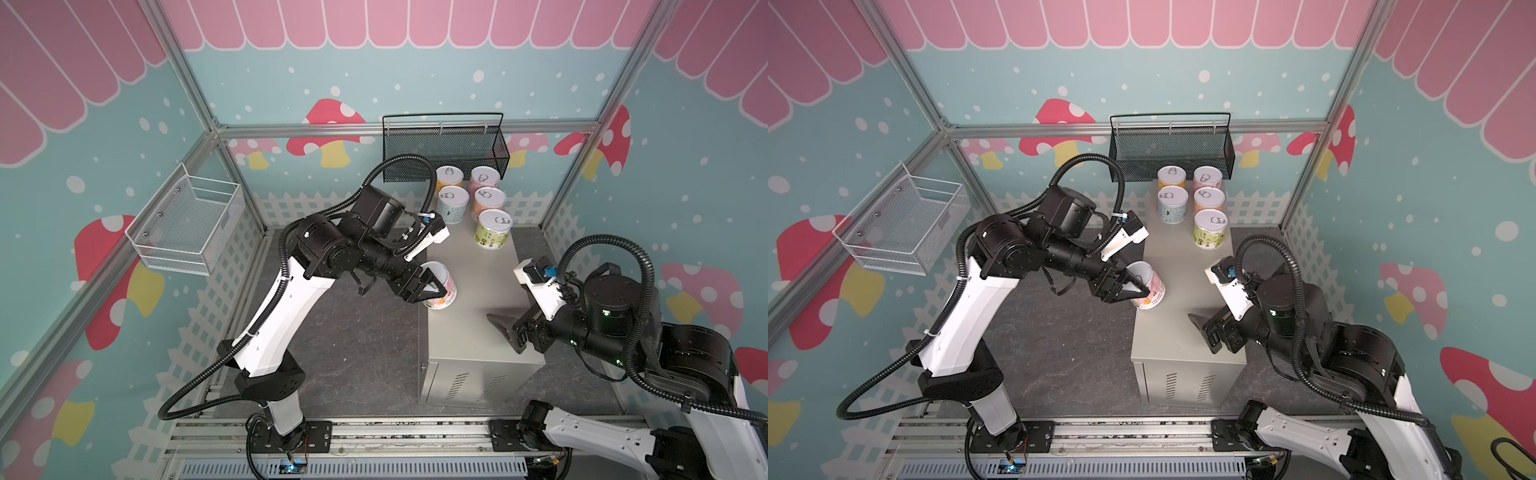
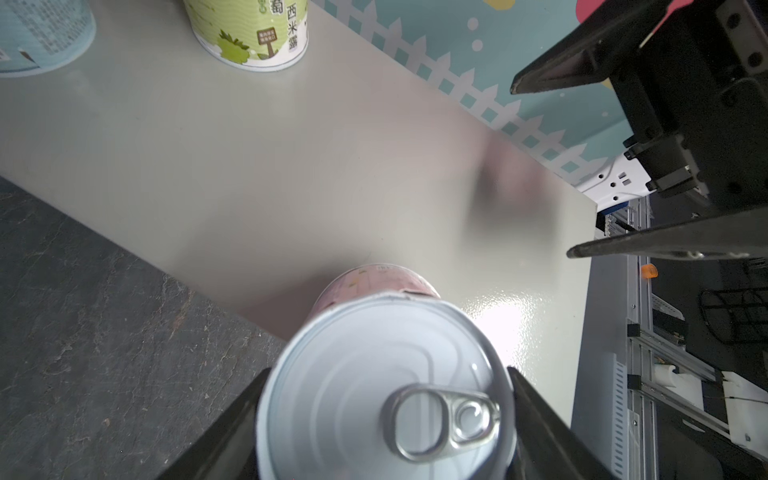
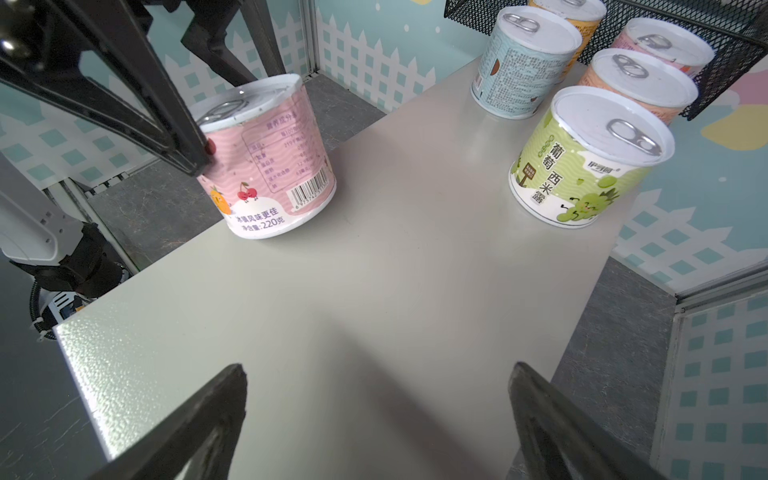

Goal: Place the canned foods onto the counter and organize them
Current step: 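Lift the pink can and swing it over the cabinet while the right gripper draws back, then lower the pink can onto the cabinet top with the left gripper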

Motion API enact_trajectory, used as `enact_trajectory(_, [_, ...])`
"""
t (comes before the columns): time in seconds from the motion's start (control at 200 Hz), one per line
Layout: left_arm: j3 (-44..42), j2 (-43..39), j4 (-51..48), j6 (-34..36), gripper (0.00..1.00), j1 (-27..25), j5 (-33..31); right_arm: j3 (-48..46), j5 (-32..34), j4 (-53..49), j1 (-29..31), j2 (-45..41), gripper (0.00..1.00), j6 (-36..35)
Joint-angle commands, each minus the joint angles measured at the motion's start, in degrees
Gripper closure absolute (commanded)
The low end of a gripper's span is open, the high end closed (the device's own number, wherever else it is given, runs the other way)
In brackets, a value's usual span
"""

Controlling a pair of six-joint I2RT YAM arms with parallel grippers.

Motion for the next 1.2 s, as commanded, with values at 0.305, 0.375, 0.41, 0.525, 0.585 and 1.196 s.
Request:
enact_trajectory(0.305, [3.5,7.0,0.2,1.6,0.69,-2.5,-0.2,-1.9,0.4,2.0,0.3,-1.1,0.01,0.6])
enact_trajectory(0.375, [4.1,7.8,0.3,1.8,0.68,-2.6,-0.4,-2.2,1.1,2.8,0.3,-1.2,0.0,0.6])
enact_trajectory(0.41, [4.4,8.1,0.3,1.9,0.67,-2.6,-0.7,-2.3,1.8,3.2,0.3,-1.3,0.0,0.8])
enact_trajectory(0.525, [5.1,8.9,0.9,2.0,0.66,-2.6,-0.8,-2.5,5.3,4.2,0.3,-1.0,0.0,1.9])
enact_trajectory(0.585, [5.1,9.1,1.7,2.0,0.65,-2.6,-0.8,-2.5,7.6,4.4,0.3,-0.6,0.01,3.1])
enact_trajectory(1.196, [5.2,11.1,5.3,1.2,0.49,-2.6,-1.2,-5.6,19.8,9.1,0.3,-2.4,0.0,8.5])
